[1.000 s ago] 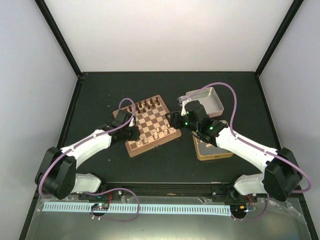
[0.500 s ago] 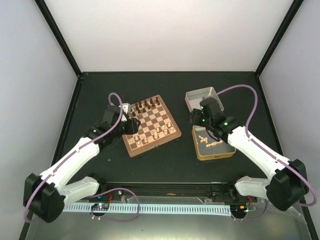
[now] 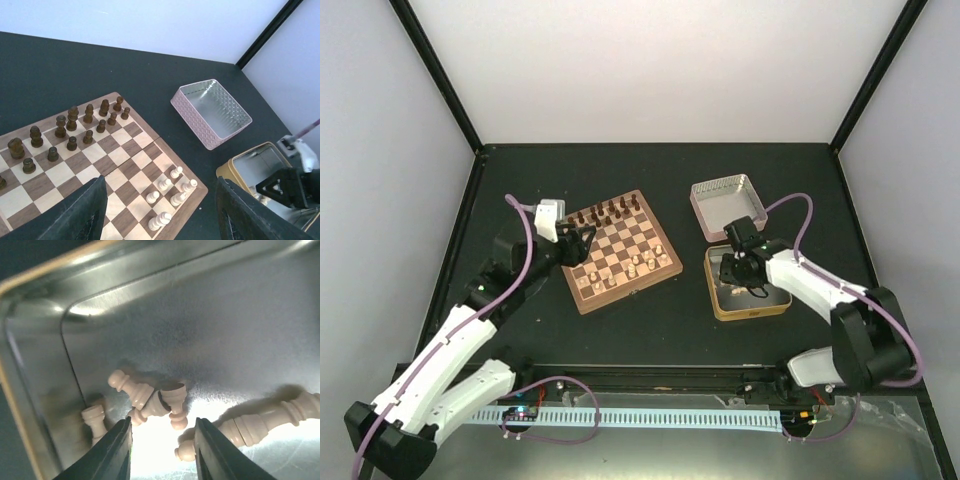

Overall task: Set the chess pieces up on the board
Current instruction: Pick up the chess piece from the storage box.

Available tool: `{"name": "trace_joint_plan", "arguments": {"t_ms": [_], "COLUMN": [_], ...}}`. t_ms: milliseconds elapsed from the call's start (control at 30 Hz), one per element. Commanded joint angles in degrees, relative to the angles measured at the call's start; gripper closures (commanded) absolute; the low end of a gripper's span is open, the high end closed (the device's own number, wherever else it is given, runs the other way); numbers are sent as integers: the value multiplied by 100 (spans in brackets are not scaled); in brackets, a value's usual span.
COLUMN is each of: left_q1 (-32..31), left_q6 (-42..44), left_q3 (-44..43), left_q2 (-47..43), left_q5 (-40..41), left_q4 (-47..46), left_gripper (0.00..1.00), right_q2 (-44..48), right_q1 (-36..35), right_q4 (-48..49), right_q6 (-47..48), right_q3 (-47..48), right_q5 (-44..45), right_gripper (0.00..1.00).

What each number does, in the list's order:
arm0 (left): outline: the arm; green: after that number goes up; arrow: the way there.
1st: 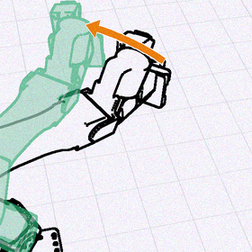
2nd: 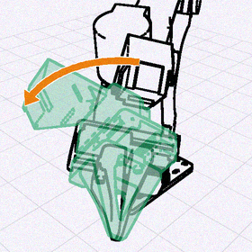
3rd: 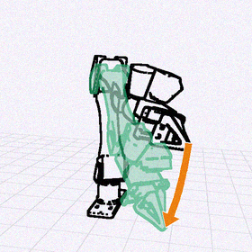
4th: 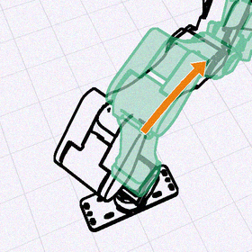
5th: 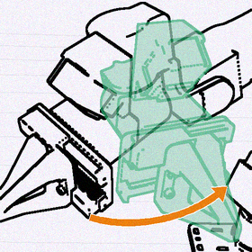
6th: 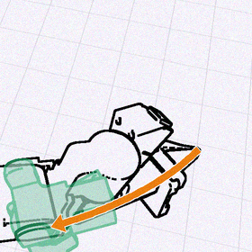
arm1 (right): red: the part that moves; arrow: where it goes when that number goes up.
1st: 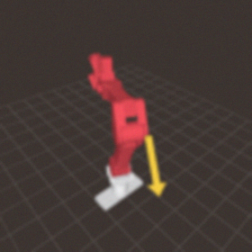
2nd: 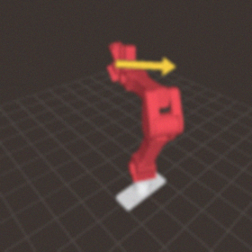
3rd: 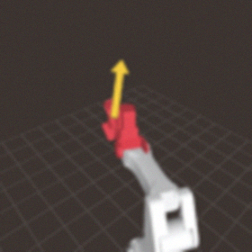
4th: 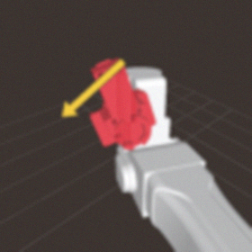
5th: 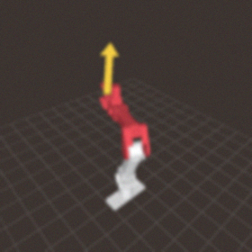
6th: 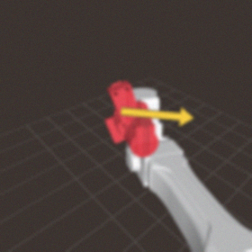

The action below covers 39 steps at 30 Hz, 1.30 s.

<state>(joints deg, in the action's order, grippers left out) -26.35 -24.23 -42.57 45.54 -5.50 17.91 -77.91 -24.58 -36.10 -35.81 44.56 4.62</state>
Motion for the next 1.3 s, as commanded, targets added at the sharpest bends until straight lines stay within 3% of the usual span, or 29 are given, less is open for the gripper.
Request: {"name": "trace_joint_plan", "arguments": {"t_ms": [0,533,933,1133,1267], "left_q1": [-2,1,-2,-2,-2], "left_q6": [147,86,44,30,-2], "left_q3": [42,118,138,137,148], "left_q2": [-165,-203,-203,-229,-236], "left_q5": [-152,-210,-247,-290,-390], "left_q4": [-164,-191,-209,-225,-255], "left_gripper": [39,38,37,35,34], "right_q2": [-384,-1065,-1284,-1152,-684], "right_q1": [67,111,111,111,111], "right_q4": [112,328,384,624,815], "right_q6": [328,424,260,221,300], "right_q3": [114,114,243,220,92], "right_q5": [-245,33,459,681,704], "right_gripper": [67,84,78,94,97]}}
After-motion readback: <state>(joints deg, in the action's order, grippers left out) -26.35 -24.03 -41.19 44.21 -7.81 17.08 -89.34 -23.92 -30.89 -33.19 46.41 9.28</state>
